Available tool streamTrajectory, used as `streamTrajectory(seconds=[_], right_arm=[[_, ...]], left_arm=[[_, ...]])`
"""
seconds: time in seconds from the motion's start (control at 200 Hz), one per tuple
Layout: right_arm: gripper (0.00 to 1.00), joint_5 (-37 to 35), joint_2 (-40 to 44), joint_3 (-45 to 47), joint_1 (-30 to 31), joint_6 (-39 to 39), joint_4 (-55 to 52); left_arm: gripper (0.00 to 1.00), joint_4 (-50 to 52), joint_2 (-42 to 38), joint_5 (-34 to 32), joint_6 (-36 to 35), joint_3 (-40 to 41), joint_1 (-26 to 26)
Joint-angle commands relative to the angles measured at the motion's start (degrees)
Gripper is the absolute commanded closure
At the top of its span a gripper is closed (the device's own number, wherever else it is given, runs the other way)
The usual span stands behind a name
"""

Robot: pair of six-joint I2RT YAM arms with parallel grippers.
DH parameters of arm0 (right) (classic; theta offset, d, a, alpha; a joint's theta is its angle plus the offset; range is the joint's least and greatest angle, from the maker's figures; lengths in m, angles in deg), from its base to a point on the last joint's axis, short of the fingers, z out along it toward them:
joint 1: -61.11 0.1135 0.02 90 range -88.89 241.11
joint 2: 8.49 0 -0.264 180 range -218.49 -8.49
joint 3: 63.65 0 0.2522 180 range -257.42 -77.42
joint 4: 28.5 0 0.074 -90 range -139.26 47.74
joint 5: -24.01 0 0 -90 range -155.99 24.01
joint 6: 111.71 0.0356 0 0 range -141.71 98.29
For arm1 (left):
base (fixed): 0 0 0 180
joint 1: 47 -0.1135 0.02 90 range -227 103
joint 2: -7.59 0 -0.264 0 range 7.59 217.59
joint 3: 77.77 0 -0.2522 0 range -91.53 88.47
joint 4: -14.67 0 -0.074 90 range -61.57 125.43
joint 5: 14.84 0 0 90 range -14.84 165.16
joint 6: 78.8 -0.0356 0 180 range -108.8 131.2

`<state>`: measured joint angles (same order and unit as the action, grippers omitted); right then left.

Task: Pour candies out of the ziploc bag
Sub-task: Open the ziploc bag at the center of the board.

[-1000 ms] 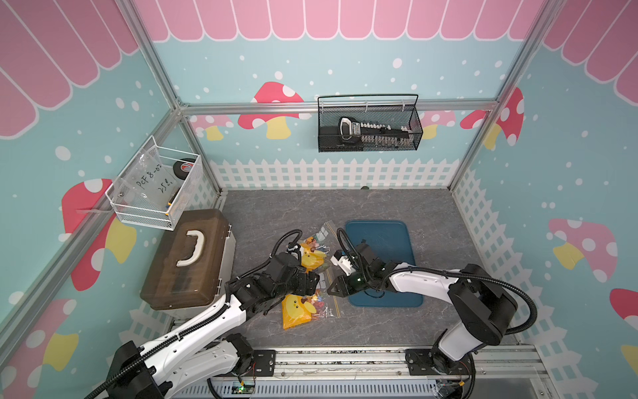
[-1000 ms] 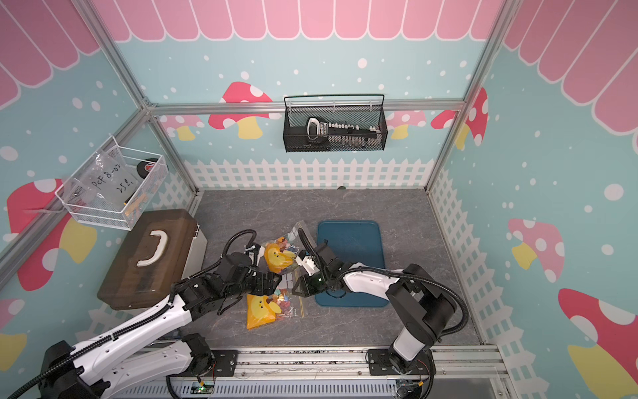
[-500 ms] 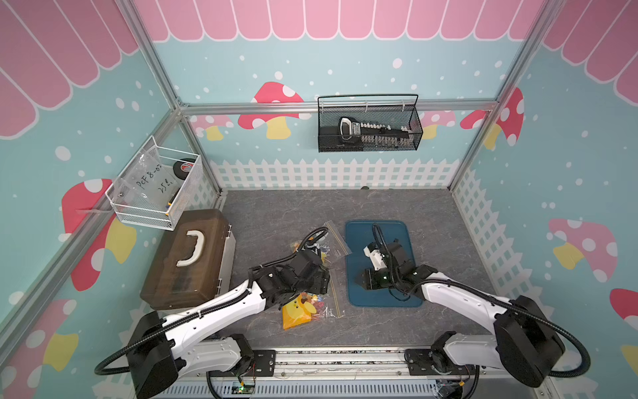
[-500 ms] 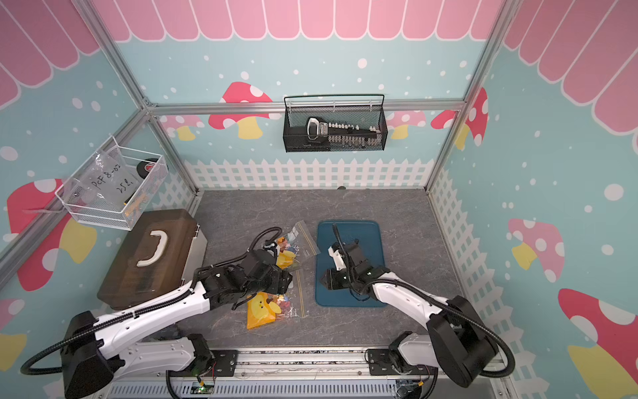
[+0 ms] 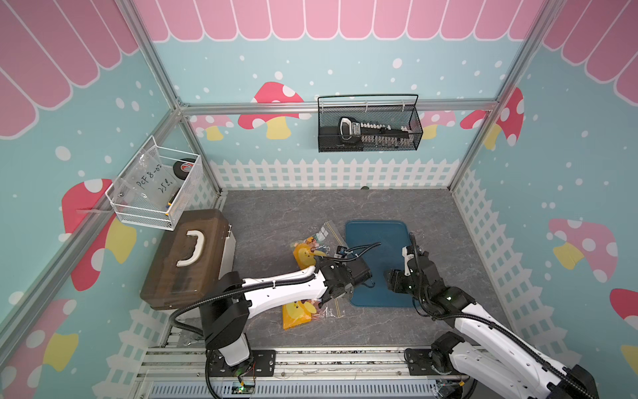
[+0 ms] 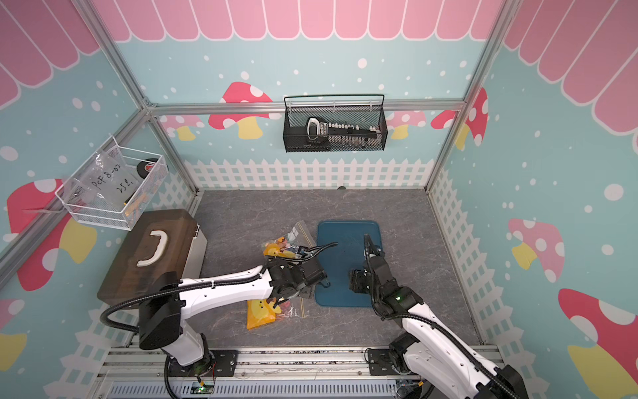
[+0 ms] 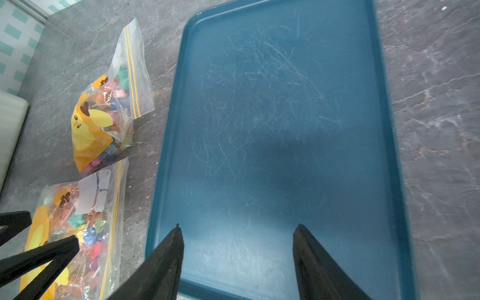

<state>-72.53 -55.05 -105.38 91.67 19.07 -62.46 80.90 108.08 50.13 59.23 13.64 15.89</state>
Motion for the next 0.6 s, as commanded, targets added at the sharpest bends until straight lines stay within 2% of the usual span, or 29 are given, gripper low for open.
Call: streamTrajectory(seconds=[0.0,0.13,0.28,0.595], right_arm=[[0.33,-2.84,1.91,1.00,-0.36,-0.31,-2.77],[0.32,-4.01,3.94,1.01,-0.46,-1.83,-3.89],[0.30,-4.96,6.08,0.81,-0.49,-2.88,-4.84],[0.28,-6.03,5.70,0.63,-0.60,-4.46,-4.75]], left_arm=[[0.21,7.82,5.13,-5.79,6.19,-5.12,1.10],[0.21,12.18,10.79,-6.96,7.85,-9.72,1.27],[0.22,13.11,13.34,-7.61,8.52,-11.74,1.42],[0.35,15.85,14.64,-8.45,9.54,-12.81,1.36]])
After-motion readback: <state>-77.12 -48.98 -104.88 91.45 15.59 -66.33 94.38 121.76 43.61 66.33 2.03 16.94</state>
